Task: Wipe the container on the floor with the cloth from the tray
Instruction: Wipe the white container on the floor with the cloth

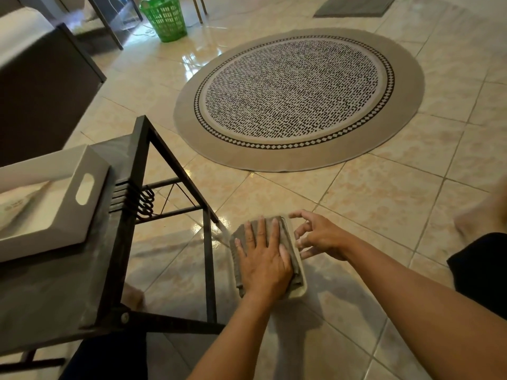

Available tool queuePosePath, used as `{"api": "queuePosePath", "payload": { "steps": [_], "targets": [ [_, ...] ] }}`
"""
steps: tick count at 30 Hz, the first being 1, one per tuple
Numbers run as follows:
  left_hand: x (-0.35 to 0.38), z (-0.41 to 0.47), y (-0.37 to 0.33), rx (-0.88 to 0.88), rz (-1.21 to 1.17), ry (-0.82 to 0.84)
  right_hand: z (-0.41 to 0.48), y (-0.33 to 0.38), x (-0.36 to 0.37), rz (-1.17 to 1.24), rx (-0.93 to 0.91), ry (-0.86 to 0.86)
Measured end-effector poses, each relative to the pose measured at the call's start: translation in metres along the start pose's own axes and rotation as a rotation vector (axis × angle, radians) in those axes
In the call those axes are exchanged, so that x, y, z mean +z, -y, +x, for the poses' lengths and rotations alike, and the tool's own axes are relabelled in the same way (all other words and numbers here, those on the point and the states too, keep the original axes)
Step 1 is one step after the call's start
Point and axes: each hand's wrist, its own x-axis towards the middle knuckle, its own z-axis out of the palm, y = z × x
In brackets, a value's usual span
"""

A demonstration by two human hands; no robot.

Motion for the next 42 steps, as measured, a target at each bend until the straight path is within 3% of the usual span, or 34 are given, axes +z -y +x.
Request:
{"api": "queuePosePath", "payload": {
  "steps": [5, 13, 20, 25, 29, 39, 42],
  "targets": [
    [-0.003, 0.015, -0.010, 0.106, 0.060, -0.003, -0.003, 0.002, 0.003, -0.026, -0.007, -0.001],
    [0.001, -0.013, 0.017, -0.029, -0.066, -0.040, -0.005, 0.001, 0.005, -0.038, -0.017, -0.028],
    [0.004, -0.007, -0.016, 0.114, 0.035, 0.030, -0.007, 0.005, 0.005, -0.065, 0.010, -0.022],
    [0.002, -0.016, 0.009, -0.014, 0.000, -0.022, -0.006, 0.000, 0.005, -0.058, 0.002, -0.024],
    [0.010, -0.044, -0.009, 0.045, 0.019, 0.006, -0.004, -0.002, 0.004, -0.036, 0.003, -0.014],
    [0.000, 0.014, -0.011, 0.132, 0.093, 0.023, -0.008, -0.002, 0.003, 0.007, 0.023, 0.022],
    [-0.004, 0.016, 0.005, 0.071, 0.055, -0.011, -0.007, -0.004, 0.004, 0.008, 0.011, -0.006]
  ]
}}
